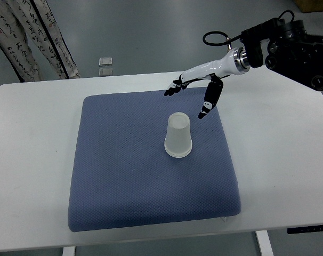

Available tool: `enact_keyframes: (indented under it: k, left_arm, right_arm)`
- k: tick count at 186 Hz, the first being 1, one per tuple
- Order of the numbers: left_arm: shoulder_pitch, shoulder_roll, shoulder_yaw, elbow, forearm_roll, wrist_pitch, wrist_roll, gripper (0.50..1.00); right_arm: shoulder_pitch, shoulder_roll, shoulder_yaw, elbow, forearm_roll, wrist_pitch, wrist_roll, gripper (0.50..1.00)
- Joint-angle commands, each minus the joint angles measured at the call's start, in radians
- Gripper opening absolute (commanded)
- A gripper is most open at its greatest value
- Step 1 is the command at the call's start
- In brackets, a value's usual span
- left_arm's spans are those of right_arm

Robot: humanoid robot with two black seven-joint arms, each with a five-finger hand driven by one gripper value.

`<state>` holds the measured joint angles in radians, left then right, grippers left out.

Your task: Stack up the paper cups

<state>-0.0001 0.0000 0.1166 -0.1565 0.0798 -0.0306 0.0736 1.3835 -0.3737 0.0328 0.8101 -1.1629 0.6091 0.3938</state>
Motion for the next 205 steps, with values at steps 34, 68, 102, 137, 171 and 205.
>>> enact_keyframes:
  k: [34,68,102,137,171,205]
  left_arm:
    - [0.000,0.000,0.000,0.000,0.000,0.000,0.000,1.000]
    - [0.000,0.000,0.000,0.000,0.000,0.000,0.000,1.000]
    - [0.000,0.000,0.000,0.000,0.000,0.000,0.000,1.000]
    - [0.000,0.000,0.000,0.000,0.000,0.000,0.000,1.000]
    - [0.000,0.000,0.000,0.000,0.000,0.000,0.000,1.000]
    - [0.000,0.000,0.000,0.000,0.000,0.000,0.000,1.000]
  right_arm:
    - [-0.195,0.024,0.162,-0.189,0.518,-0.046,-0.004,0.911]
    - [-0.310,0.098,0.180,-0.258,0.937,-0.135,-0.010,0.913]
    - [-0.399,0.148,0.180,-0.276,1.362,-0.147,-0.113,0.913]
    - [-0.423,0.168,0.179,-0.282,1.523,-0.149,-0.142,0.915]
    - [-0.452,0.188,0.180,-0.282,1.523,-0.144,-0.138,0.915]
    - [-0.455,0.188,0.184,-0.289,1.525,-0.144,-0.135,0.915]
